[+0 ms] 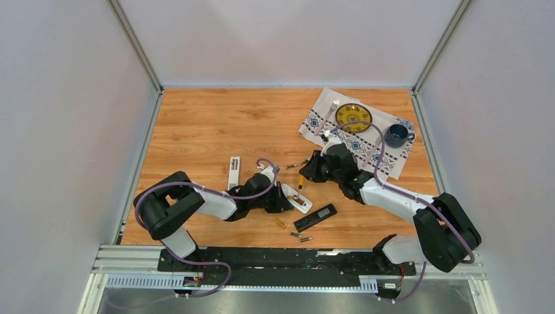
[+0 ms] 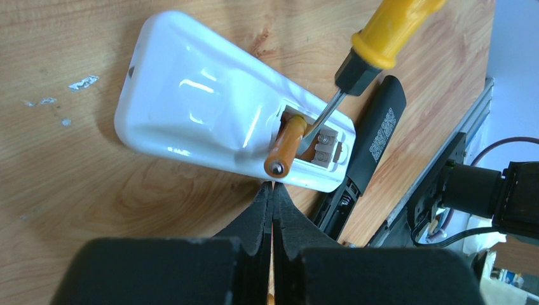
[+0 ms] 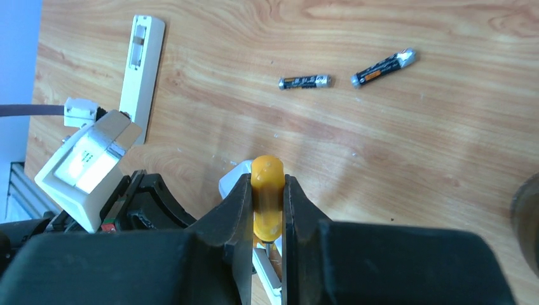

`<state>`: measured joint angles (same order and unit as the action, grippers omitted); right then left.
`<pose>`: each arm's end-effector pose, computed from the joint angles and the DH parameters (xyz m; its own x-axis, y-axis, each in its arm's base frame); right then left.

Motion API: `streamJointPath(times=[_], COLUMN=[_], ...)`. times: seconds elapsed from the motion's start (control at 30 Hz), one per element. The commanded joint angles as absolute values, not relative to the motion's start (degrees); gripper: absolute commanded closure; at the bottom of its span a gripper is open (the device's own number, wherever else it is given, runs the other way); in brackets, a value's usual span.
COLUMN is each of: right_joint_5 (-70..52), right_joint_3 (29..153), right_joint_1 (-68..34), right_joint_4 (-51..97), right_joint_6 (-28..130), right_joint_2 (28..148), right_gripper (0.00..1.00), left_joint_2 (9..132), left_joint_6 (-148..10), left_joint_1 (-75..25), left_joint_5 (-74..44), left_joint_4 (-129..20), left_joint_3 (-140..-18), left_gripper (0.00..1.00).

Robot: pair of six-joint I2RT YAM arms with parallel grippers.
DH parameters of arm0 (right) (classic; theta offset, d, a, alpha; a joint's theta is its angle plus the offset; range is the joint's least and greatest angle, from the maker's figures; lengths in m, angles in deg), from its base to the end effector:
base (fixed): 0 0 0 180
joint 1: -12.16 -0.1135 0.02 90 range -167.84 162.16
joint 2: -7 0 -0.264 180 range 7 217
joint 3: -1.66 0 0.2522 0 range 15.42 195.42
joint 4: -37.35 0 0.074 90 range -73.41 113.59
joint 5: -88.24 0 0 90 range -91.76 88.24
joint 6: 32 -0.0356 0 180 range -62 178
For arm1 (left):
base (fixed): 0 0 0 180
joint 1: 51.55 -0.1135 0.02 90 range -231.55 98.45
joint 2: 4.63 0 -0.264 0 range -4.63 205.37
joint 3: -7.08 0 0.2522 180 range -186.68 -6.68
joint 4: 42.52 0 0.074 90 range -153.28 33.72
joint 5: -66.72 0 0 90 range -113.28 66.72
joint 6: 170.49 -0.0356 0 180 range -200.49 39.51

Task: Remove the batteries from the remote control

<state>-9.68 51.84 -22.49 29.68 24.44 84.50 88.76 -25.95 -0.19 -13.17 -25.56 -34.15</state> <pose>0.2246 0.1612 0.1928 -0.7557 0.1433 -0.6390 -0.2859 0.8057 0.5187 0.1696 -0.2222 0.1150 -0.9081 -0.1483 -0.3916 0.2049 0.6584 -0.7243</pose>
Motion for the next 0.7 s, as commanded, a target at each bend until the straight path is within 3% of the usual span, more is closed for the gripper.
streamJointPath(times=[0.0,0.17,0.67], right_joint_5=[-1.84,3.25,2.55], right_joint_3=[52.25,52.59,53.21], right_joint_1=[-24.04,-26.33,-28.53], right_joint_4=[31.41,32.56,34.23], right_joint_6=[25.83,26.01,23.02], right_joint_2=[82.33,83.99,83.47], right_gripper=[1.0,1.0,1.0], left_joint_2=[90.56,90.47,90.21], left_joint_6=[-27.23,-27.32,-27.49], left_joint_1=[-0.13,-0.13,-0.13], left_joint_5=[-15.98,-16.25,-16.16], left_joint_4=[-29.39,-29.65,-30.53], left_joint_3=[-34.46,-34.55,-35.07], left_gripper=[1.0,1.0,1.0])
